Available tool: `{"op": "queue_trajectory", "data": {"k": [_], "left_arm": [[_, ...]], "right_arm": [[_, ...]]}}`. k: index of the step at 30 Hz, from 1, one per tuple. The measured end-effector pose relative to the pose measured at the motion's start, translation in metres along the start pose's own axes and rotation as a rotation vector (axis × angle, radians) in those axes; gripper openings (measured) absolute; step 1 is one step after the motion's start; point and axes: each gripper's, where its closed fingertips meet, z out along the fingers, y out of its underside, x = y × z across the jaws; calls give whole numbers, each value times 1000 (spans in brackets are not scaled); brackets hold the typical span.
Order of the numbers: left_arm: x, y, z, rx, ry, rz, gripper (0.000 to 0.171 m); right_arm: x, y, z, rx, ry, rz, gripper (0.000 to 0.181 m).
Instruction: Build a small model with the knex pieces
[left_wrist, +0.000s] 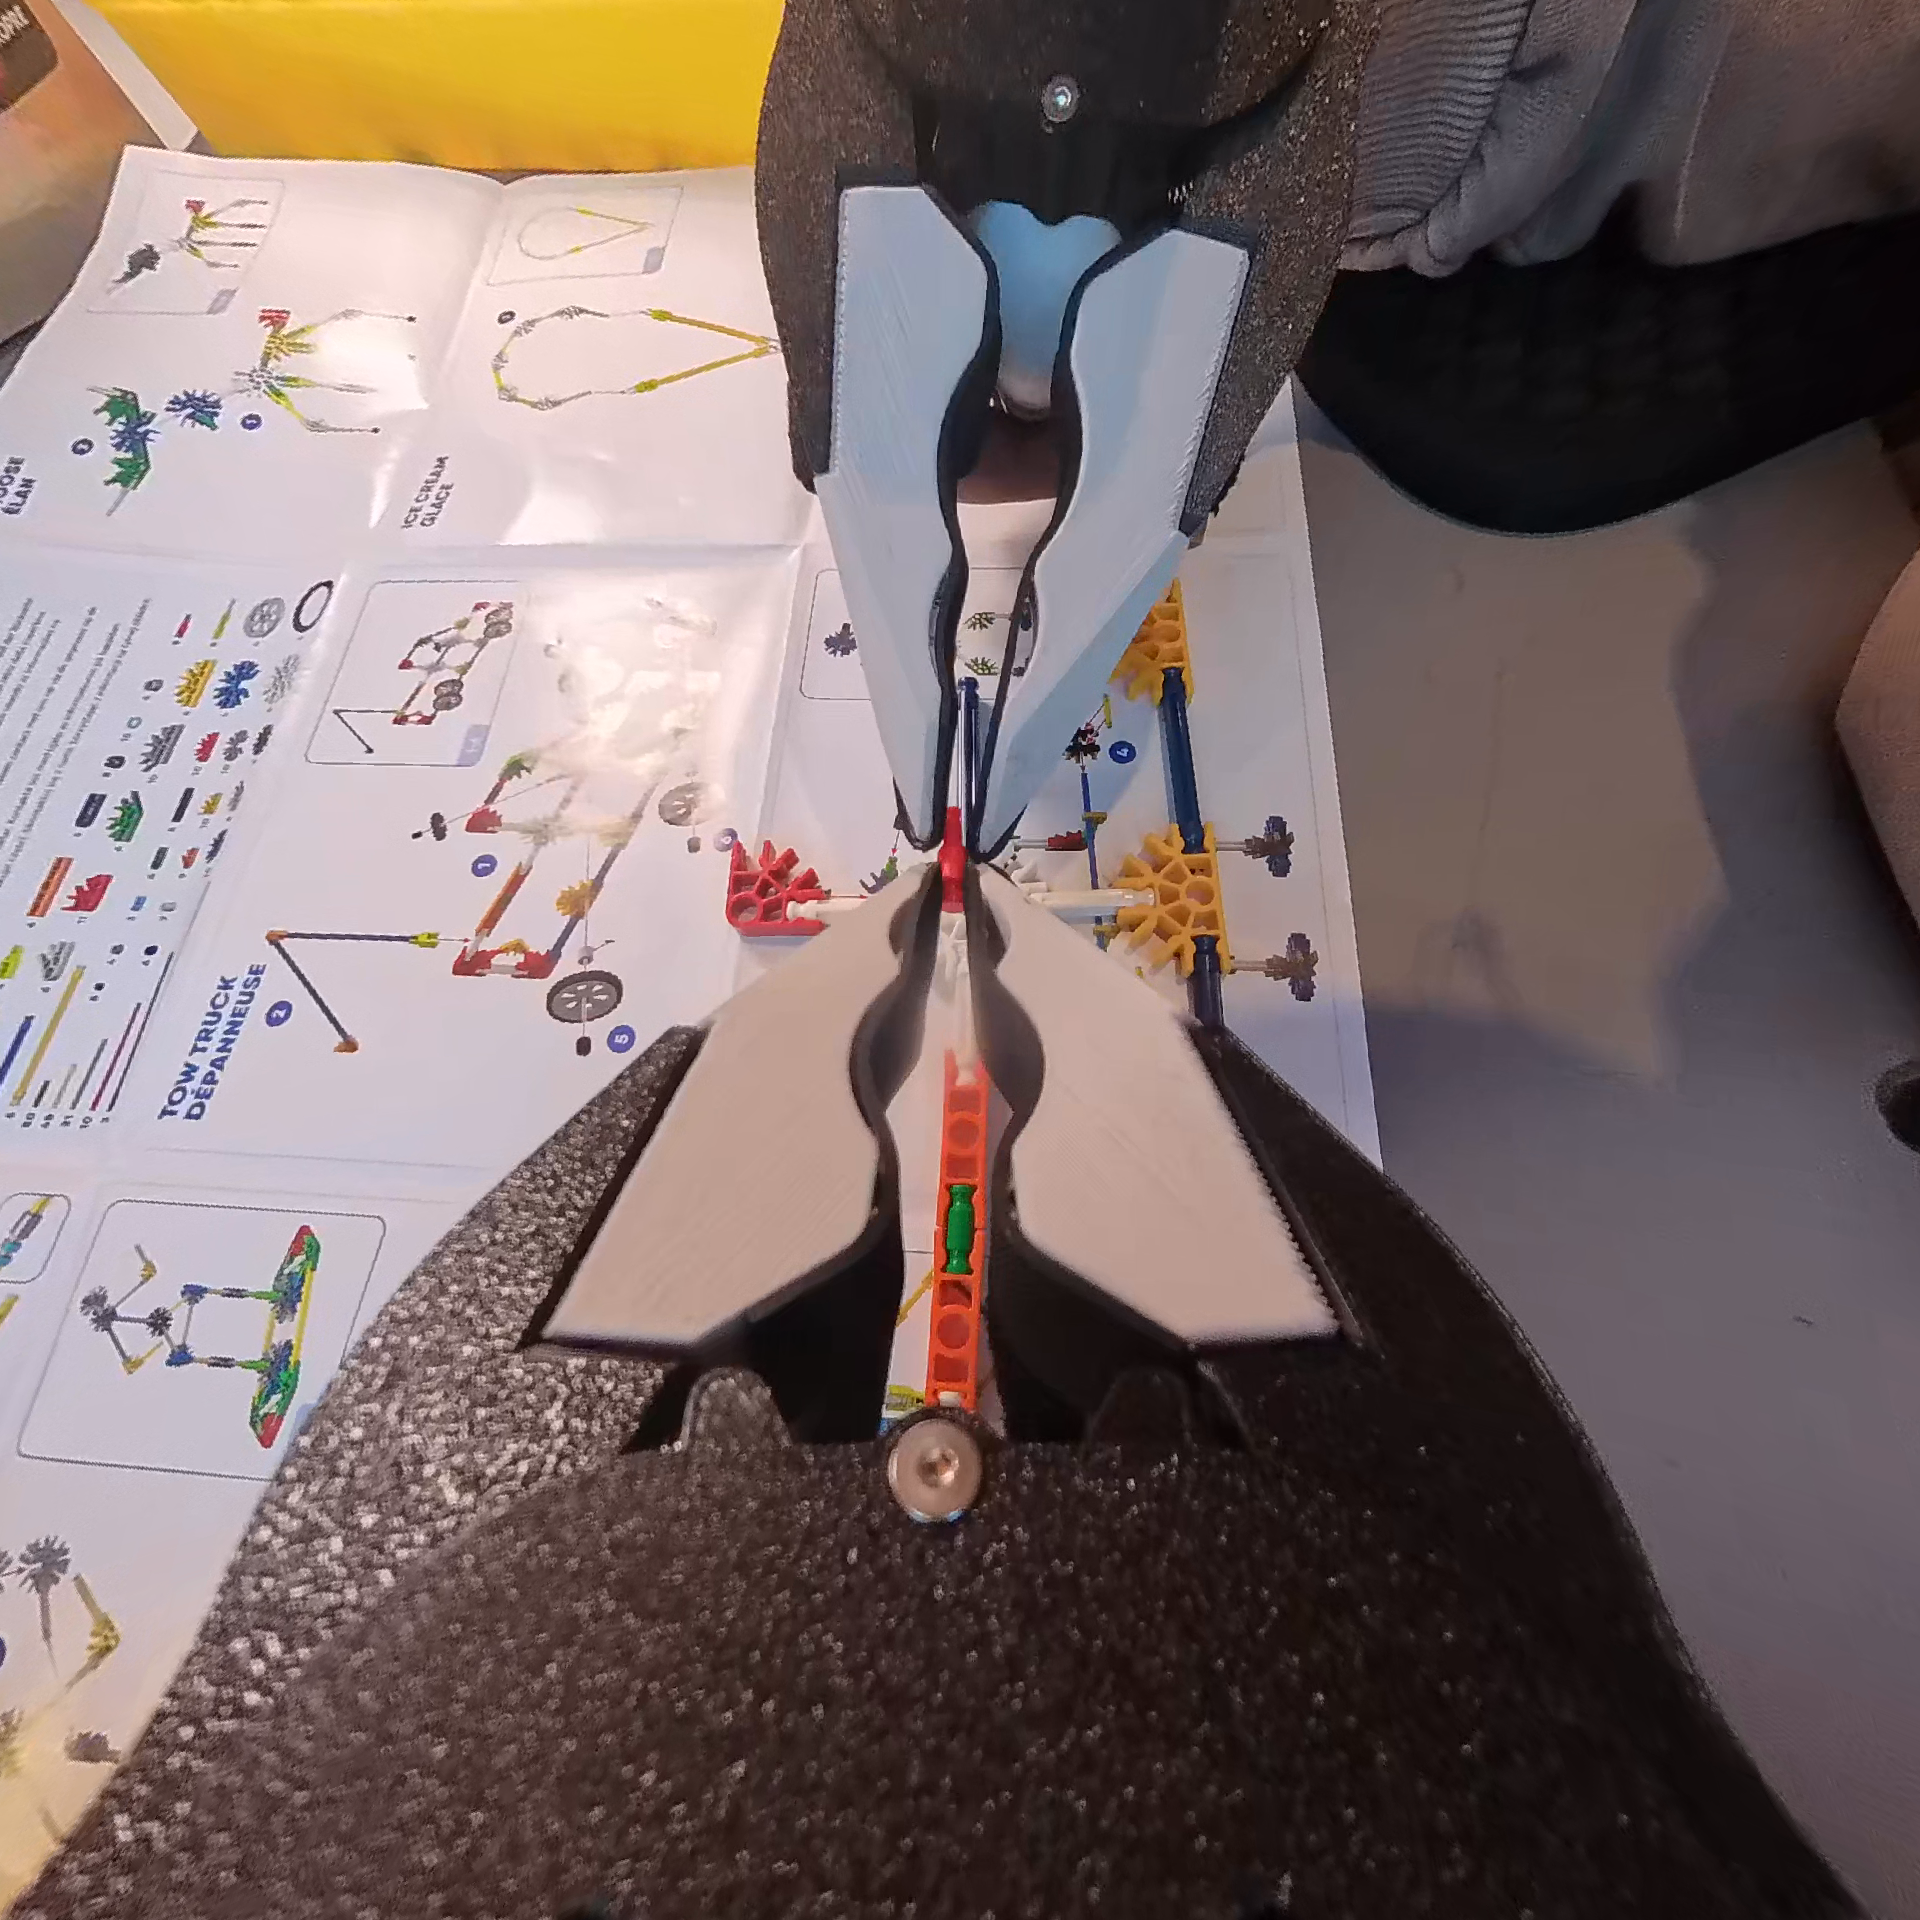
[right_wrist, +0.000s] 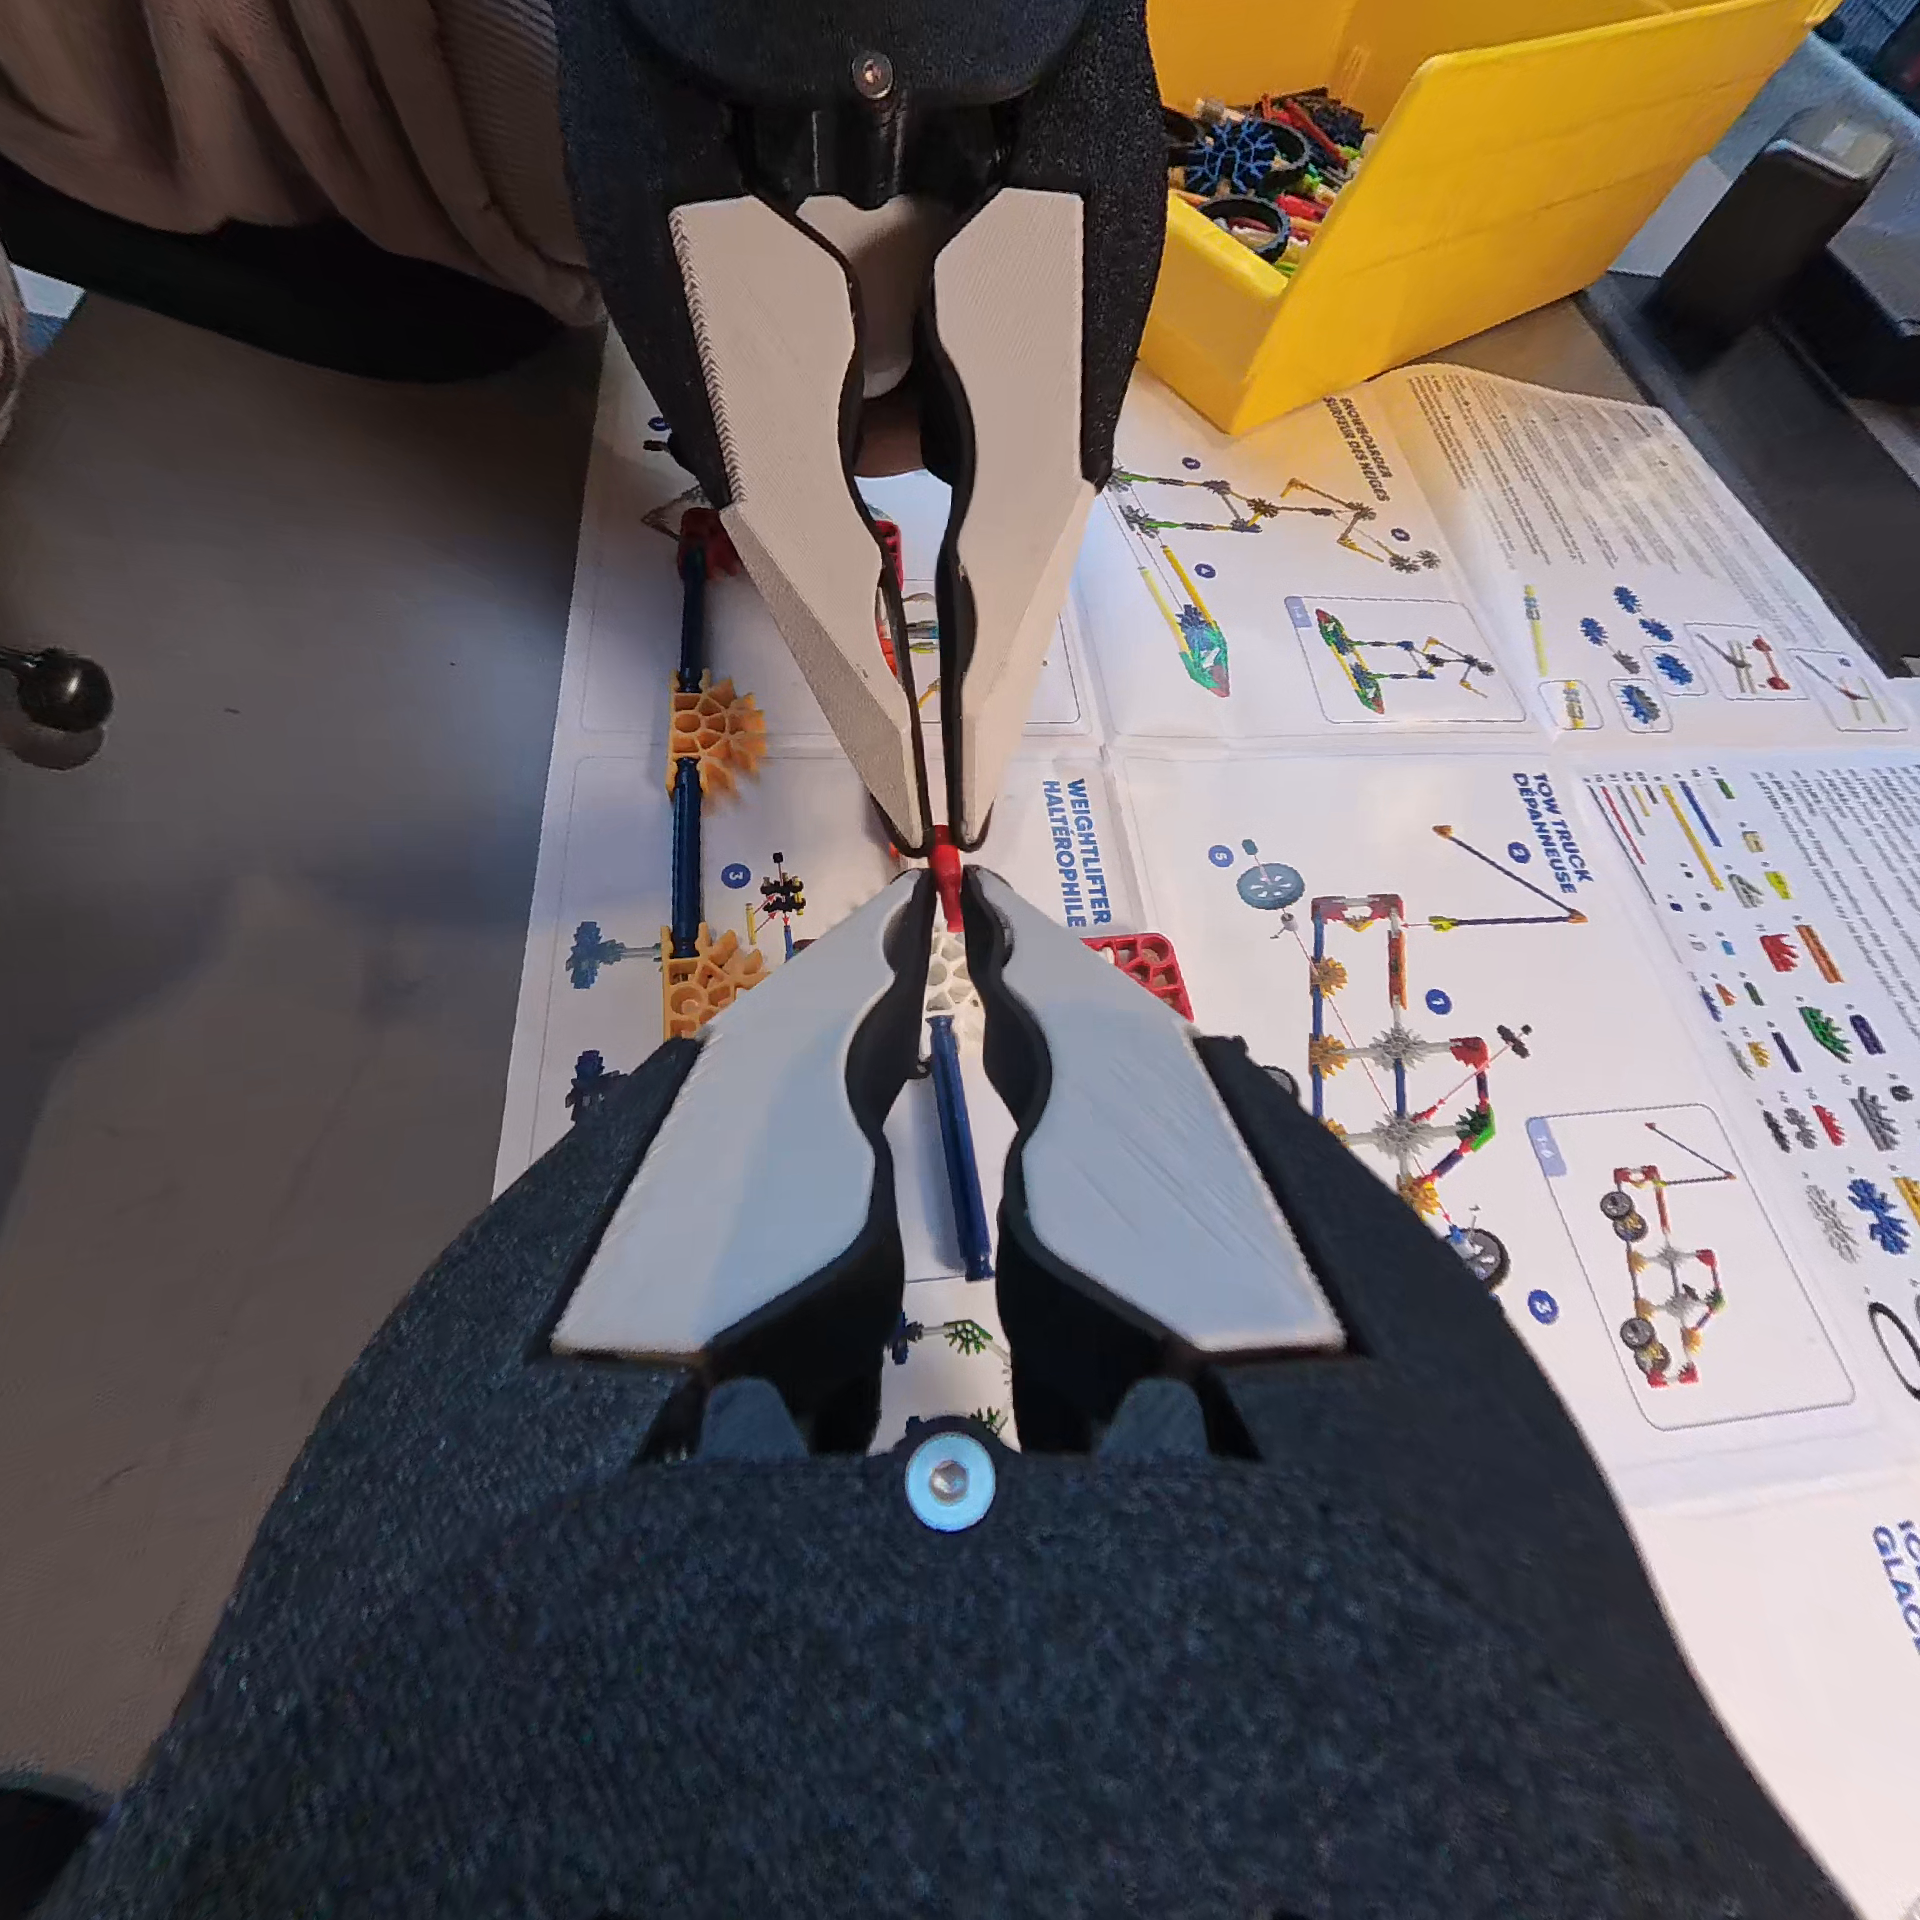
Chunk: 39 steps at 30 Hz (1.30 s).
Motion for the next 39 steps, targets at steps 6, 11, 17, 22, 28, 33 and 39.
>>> {"op": "queue_trajectory", "data": {"k": [6, 11, 17, 22, 28, 33, 39], "left_arm": [[-2, -2, -2, 13, -7, -2, 0], [-14, 10, -4, -27, -44, -18, 0], [-21, 25, 2, -79, -75, -45, 7], [-17, 33, 5, -122, -51, -41, 8], [-6, 41, -8, -152, 25, -75, 9], [7, 57, -15, -221, 102, -93, 16], [7, 62, -18, -251, 96, -75, 8]], "right_arm": [[-3, 2, 1, -10, -17, 4, 0], [4, 8, -1, -38, 17, 13, 0], [23, 34, -6, -150, 79, 103, 11], [29, 35, 6, -197, 114, 203, 14], [32, 37, 10, -258, 150, 281, 19], [32, 40, 10, -309, 179, 290, 18], [39, 55, -5, -368, 210, 276, 11]]}}
